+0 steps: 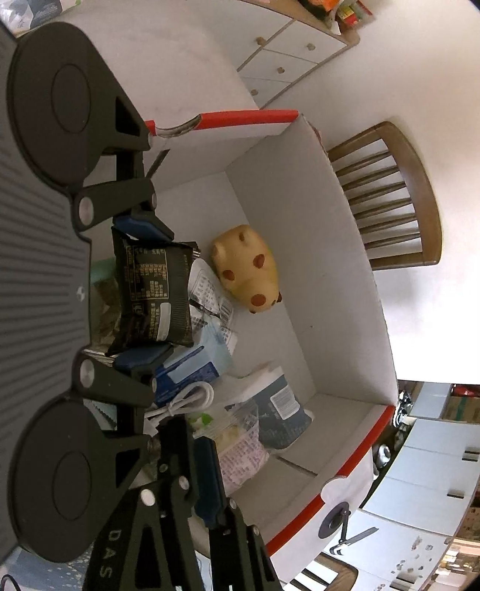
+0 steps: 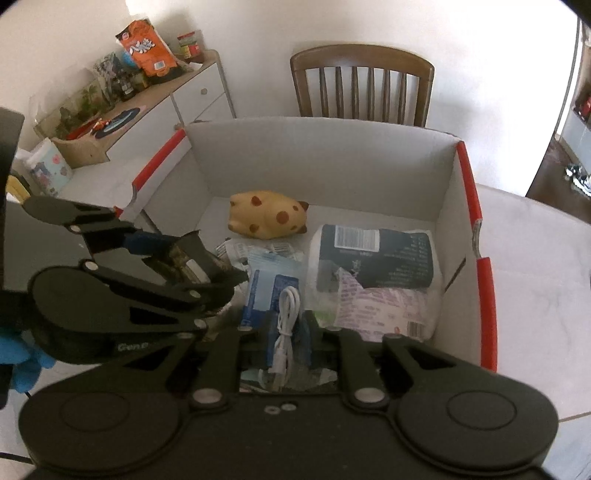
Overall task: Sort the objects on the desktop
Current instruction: 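Lower the cable and black packet into the box and open both tools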
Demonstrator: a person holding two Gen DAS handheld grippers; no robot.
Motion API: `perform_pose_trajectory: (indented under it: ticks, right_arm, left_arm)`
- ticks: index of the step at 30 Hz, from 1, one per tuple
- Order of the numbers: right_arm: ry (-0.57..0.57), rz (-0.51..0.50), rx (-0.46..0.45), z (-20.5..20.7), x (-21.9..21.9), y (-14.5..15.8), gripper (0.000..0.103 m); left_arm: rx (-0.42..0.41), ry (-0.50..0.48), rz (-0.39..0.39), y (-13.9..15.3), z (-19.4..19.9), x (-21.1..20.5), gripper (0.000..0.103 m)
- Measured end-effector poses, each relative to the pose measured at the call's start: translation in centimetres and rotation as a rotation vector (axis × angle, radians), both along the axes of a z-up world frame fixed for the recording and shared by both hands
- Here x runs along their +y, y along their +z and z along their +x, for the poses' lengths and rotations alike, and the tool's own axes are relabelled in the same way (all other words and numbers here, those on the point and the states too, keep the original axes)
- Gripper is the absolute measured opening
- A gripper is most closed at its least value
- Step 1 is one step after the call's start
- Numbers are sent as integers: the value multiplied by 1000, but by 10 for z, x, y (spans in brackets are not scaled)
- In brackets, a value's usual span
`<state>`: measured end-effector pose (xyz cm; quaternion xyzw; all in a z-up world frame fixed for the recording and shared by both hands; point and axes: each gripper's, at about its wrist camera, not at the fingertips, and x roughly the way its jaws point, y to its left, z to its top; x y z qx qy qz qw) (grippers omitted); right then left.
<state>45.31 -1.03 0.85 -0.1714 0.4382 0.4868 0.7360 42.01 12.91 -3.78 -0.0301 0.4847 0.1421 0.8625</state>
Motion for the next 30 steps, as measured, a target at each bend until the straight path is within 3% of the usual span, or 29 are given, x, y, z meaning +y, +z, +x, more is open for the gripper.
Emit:
perform_pose_trajectory:
  ticks: [7, 30]
  right_arm:
    - [4, 10, 30, 2, -7, 4, 25]
    - [-10, 81, -29, -17, -38, 54, 35]
  left_arm:
    - [-37, 11, -13, 9, -6, 1, 79]
    - [-168, 53, -54, 63, -55, -17, 79]
